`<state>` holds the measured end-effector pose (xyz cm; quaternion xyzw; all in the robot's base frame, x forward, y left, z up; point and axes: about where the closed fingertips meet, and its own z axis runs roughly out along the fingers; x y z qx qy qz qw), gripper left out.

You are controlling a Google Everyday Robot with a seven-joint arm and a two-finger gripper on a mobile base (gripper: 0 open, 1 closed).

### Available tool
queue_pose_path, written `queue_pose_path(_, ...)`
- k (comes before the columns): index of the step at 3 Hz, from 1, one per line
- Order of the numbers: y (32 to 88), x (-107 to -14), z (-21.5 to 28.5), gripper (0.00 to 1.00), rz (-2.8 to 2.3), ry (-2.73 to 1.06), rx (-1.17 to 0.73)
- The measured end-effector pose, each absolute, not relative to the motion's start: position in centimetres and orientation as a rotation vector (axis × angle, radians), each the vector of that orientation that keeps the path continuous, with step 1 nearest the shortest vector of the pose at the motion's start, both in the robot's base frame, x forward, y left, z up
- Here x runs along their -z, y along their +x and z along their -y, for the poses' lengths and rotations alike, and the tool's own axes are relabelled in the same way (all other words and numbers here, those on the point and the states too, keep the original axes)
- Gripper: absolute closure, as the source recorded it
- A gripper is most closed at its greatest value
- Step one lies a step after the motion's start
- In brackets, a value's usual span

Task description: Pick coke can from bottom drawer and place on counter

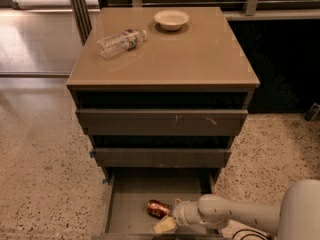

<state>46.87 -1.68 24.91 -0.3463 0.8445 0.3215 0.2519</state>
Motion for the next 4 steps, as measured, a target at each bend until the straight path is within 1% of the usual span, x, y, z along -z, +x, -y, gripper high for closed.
queue_pose_path(1,48.5,-23.7,1.9,0.00,-2.309,-0.862,-0.770)
queue_pose_path(2,49.6,-23.6,2.4,0.00,-2.303,-0.833,-0.719)
queue_pose_path(3,49.6,-23.6,2.4,0.00,-2.303,-0.833,-0.719)
queue_pose_path(4,49.9,-22.3,1.4,0.00,-2.310,-0.824,-0.704)
